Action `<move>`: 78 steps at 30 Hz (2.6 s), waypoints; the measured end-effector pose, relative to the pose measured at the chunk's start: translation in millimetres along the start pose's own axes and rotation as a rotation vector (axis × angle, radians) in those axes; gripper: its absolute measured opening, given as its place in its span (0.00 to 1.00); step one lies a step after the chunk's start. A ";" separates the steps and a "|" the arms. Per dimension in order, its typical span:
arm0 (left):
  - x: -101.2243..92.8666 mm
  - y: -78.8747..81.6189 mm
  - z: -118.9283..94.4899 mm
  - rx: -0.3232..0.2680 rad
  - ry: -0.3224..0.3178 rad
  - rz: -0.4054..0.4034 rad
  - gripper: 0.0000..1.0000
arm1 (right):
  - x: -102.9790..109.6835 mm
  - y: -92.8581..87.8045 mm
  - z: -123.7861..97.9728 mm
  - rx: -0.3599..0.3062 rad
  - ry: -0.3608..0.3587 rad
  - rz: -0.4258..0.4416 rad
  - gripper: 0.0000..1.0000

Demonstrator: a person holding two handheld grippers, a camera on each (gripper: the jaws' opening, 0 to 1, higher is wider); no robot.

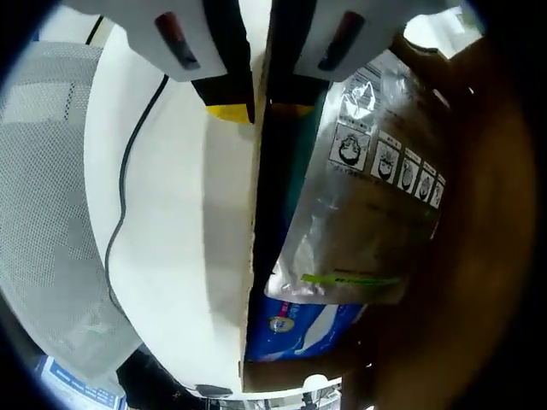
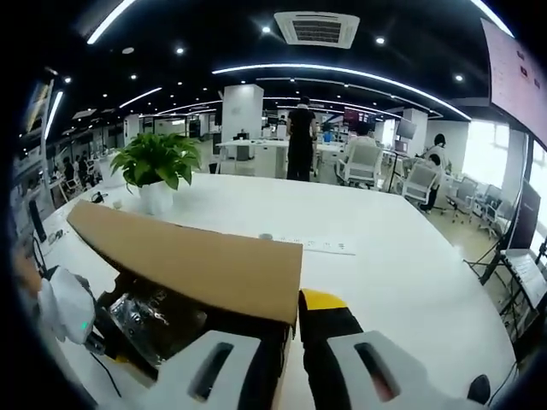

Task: Operate the shoe box by opening the lid, removing the specified soft item, and placing it in the target area until the item is outside and the box remains undamaged.

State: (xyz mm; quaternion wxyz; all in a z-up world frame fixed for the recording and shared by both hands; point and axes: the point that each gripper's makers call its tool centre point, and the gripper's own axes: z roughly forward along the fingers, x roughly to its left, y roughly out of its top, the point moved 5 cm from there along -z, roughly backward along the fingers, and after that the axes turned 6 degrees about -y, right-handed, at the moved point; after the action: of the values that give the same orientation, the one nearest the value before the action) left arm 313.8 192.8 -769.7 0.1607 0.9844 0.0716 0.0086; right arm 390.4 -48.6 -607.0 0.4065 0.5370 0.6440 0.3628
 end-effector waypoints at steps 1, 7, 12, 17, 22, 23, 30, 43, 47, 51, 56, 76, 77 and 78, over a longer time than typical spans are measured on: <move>-0.3 -1.6 -0.2 -0.028 -0.009 0.012 0.03 | 1.2 0.1 1.1 -0.001 0.005 0.001 0.04; -1.7 -1.5 0.9 -0.045 0.003 0.049 0.03 | 1.4 3.3 2.6 -0.002 0.000 0.044 0.05; -1.1 -0.1 0.3 -0.038 -0.009 0.042 0.03 | -3.5 6.5 4.1 -0.006 -0.008 0.036 0.00; -2.0 -0.1 -0.1 -0.038 -0.003 0.054 0.03 | -4.4 10.8 7.6 0.011 0.001 0.031 0.00; -1.9 0.6 -0.3 -0.031 0.004 0.050 0.03 | -4.9 13.9 8.0 0.007 0.008 0.006 0.00; -1.8 0.5 -0.4 -0.031 0.004 0.049 0.03 | -5.0 14.2 8.2 0.008 0.009 0.005 0.00; -2.9 0.1 -0.8 -0.029 0.002 0.032 0.03 | -7.6 20.1 14.1 0.020 0.026 0.040 0.00; -3.6 -0.8 -1.3 -0.041 -0.005 0.041 0.03 | -8.9 32.7 36.3 0.042 0.042 0.029 0.00; -3.3 -0.9 -1.2 -0.042 -0.009 0.042 0.03 | -10.9 34.3 40.8 0.059 0.058 0.051 0.00; -1.8 -0.2 -0.4 -0.043 -0.006 0.043 0.03 | -9.4 36.2 43.3 0.065 0.067 0.023 0.00; 0.6 0.6 0.5 -0.042 -0.006 0.024 0.03 | -8.4 35.6 45.8 0.073 0.073 0.021 0.00; 2.5 -0.8 2.2 -0.043 -0.006 0.026 0.03 | -11.0 34.4 69.8 0.164 0.158 -0.069 0.00; 2.5 -0.8 2.1 -0.043 -0.006 0.025 0.03 | -10.4 34.8 69.9 0.166 0.161 -0.076 0.00; 2.6 -0.7 2.1 -0.042 -0.006 0.024 0.03 | -9.6 35.1 70.8 0.167 0.163 -0.088 0.00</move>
State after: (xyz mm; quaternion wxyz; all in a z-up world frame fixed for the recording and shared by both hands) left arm 316.4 193.2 -772.0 0.1815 0.9816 0.0589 0.0093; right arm 469.8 -50.3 -602.7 0.3221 0.5087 0.7260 0.3322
